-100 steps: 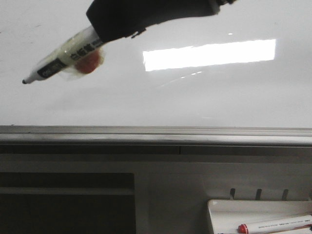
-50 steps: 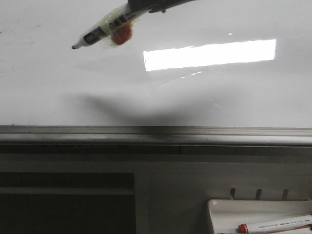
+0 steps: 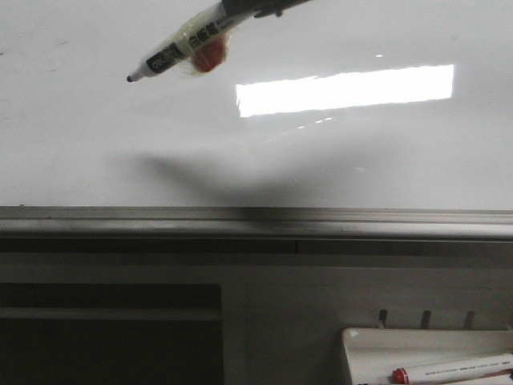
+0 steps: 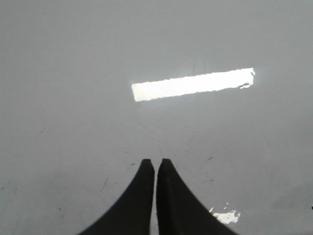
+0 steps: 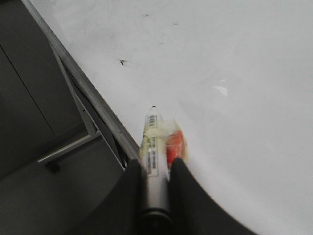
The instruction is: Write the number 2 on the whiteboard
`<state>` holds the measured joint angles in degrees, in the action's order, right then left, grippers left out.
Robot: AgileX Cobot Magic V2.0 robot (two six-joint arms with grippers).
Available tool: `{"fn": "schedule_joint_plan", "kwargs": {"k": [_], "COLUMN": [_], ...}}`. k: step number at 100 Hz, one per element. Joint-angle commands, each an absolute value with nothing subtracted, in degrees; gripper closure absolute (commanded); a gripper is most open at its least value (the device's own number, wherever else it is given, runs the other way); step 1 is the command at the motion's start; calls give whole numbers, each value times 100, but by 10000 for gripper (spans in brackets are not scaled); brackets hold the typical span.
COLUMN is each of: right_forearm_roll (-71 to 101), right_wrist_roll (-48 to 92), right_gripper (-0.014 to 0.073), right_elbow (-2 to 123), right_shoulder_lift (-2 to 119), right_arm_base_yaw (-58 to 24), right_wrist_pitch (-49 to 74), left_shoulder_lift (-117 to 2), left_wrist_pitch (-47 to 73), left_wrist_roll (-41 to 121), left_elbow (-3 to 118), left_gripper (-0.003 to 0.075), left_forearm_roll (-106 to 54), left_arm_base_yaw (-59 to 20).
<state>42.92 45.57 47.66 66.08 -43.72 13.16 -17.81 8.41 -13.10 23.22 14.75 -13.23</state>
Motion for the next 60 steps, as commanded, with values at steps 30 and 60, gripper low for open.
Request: {"fn": "schedule_joint_plan", "kwargs": {"k": [30, 60], "right_forearm_roll": [4142, 3392], "right_wrist_roll": [4601, 3910], "right_gripper": [664, 664], "right_elbow": [4976, 4976], "right_shoulder_lift": [6495, 6478], "right_arm_base_yaw": [-4344, -4374], "right_wrist_pitch": [1073, 902], "left_shoulder_lift": [-1826, -1826], "left_wrist_pitch": [385, 385], "left_wrist_roll": [-1378, -1378], "left_elbow": [2517, 2517], "left_gripper": [741, 741], "left_forearm_roll": [1421, 1421], "left_arm_base_yaw": [-1306, -1306]}}
